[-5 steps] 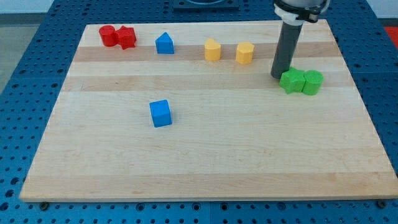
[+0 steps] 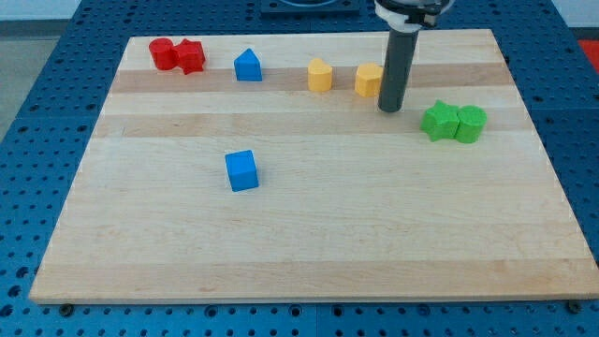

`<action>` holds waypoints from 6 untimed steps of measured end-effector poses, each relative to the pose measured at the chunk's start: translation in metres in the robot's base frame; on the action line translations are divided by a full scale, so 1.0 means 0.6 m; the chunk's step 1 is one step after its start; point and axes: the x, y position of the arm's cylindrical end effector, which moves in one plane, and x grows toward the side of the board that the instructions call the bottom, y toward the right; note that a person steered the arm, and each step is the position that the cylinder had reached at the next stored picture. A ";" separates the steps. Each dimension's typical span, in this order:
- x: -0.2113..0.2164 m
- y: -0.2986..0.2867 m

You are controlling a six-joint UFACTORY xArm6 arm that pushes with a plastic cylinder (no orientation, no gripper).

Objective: Push yellow hexagon towards bottom right of the board

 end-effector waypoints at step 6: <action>-0.142 -0.012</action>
